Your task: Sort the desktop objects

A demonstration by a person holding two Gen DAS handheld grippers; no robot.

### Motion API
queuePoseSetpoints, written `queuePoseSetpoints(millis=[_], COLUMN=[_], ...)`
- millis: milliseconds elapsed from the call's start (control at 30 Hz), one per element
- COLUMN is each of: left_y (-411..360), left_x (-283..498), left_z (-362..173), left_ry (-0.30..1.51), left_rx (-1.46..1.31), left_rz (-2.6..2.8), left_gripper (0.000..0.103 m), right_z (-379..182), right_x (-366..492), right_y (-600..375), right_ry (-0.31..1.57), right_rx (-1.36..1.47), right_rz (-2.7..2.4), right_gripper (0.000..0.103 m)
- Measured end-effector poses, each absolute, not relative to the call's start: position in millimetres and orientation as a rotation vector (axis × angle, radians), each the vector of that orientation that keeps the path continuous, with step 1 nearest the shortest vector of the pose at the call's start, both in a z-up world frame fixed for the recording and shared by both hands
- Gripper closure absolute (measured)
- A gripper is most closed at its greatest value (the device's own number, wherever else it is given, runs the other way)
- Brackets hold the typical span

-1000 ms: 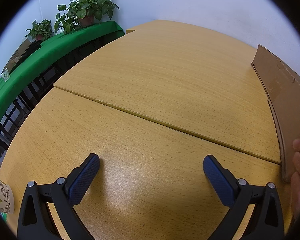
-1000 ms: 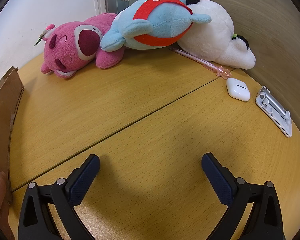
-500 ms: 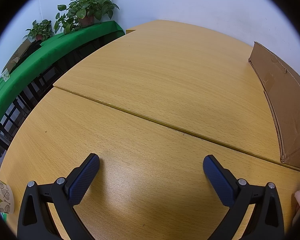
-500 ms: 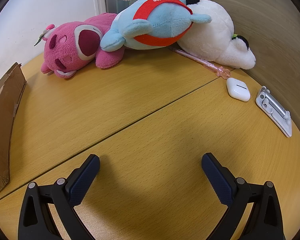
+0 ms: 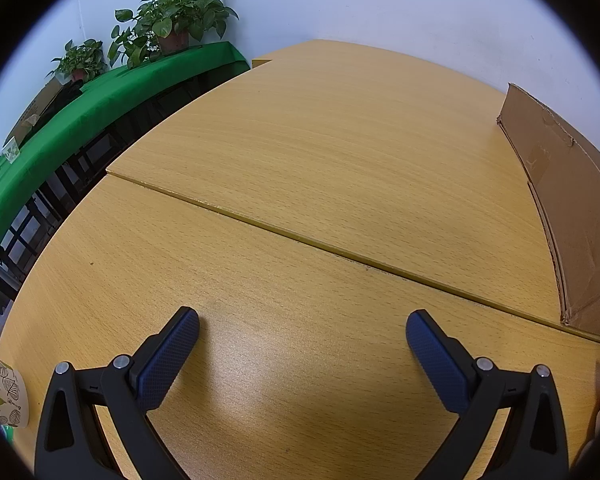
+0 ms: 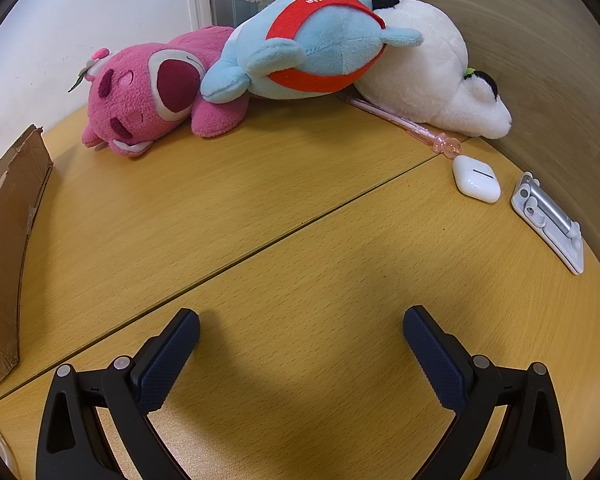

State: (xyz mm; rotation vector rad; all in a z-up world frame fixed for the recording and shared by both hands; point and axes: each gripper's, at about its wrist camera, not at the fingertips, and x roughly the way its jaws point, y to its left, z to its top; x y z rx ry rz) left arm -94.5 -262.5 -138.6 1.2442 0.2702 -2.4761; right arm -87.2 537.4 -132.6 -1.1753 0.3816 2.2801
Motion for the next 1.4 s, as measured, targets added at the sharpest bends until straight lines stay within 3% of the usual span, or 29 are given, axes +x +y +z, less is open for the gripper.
queuePoseSetpoints(millis=[1067,1400], left_y=[-262,-227], left_x=[-97,-67], left_z=[-140,-133], left_ry=[0.274,0.262], left_rx=[1.242,1.21], left_rz=[-2.473,-2.563], left_gripper=[0.0,0.0], right_z=[-133,-133], right_x=[-87,-87], right_y=[537,537], right_ry=[0.383,0.383], right_rx=[-1.174,-1.173], right_rz=[2.279,2.279], right_gripper=[0.0,0.0])
